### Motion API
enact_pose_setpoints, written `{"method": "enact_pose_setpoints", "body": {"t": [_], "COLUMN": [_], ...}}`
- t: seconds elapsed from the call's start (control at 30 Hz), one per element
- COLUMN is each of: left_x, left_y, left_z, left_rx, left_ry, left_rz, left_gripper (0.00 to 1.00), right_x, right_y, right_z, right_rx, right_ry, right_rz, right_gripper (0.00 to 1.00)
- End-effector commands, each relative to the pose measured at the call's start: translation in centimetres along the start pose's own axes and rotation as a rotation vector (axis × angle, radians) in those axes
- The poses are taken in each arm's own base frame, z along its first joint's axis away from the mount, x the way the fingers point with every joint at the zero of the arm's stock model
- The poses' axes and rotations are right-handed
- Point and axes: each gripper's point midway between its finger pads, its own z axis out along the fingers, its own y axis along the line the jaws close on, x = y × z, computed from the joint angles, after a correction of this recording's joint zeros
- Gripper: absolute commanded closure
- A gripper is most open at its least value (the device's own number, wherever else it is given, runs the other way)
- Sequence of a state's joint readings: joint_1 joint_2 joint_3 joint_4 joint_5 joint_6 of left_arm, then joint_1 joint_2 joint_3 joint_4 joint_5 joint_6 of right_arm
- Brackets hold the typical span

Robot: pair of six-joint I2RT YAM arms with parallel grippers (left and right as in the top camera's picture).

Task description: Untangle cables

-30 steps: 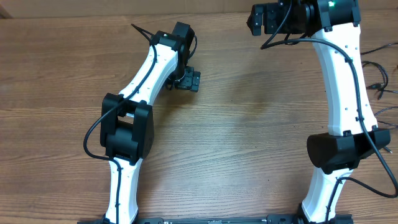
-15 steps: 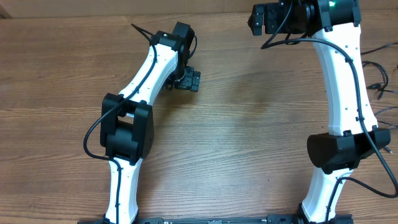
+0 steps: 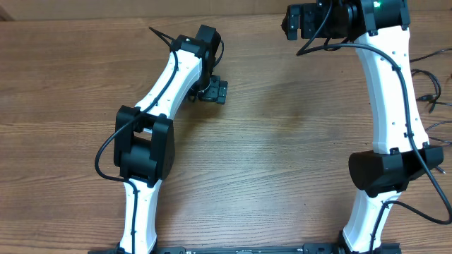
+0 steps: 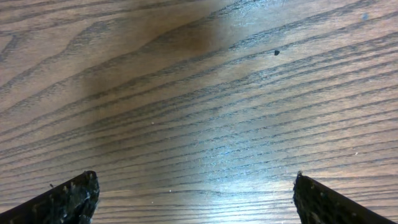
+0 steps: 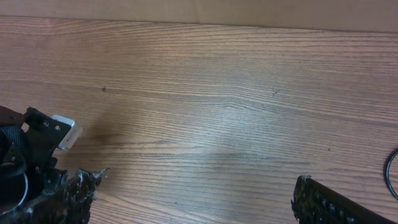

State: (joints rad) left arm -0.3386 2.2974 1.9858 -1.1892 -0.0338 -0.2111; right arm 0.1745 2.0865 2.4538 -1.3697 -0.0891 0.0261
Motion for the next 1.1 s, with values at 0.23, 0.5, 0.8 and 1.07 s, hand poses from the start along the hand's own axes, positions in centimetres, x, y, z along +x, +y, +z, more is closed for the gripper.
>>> {"method": "enact_pose_setpoints", "body": {"t": [0.23, 0.5, 0.8, 1.07], "left_x": [-0.4, -0.5, -0.9, -1.0], "left_y": [1.0, 1.1, 0.2, 0.3], "left_z": [-0.1, -0.5, -3.4, -13.4], "left_rx": [-0.025, -0.034, -0.018, 0.031], "left_ry": [-0.01, -0.02, -0.085, -0.296], "left_rz": [-0.027, -0.025, -0.01, -0.017], "left_gripper": [0.0, 0.0, 0.0, 0.0], "right_x": [-0.4, -0.4, -0.4, -0.4], "right_y": [-0.1, -0.1, -0.1, -0.1], "right_z": [-0.3, -0.3, -0.3, -0.3], "right_rx": [0.009, 0.008, 0.008, 0.008], "right_ry": [-0.017, -0.017, -0.017, -0.017], "right_rz": [-0.002, -0.003, -0.003, -0.003], "right_gripper": [0.0, 0.0, 0.0, 0.0]}}
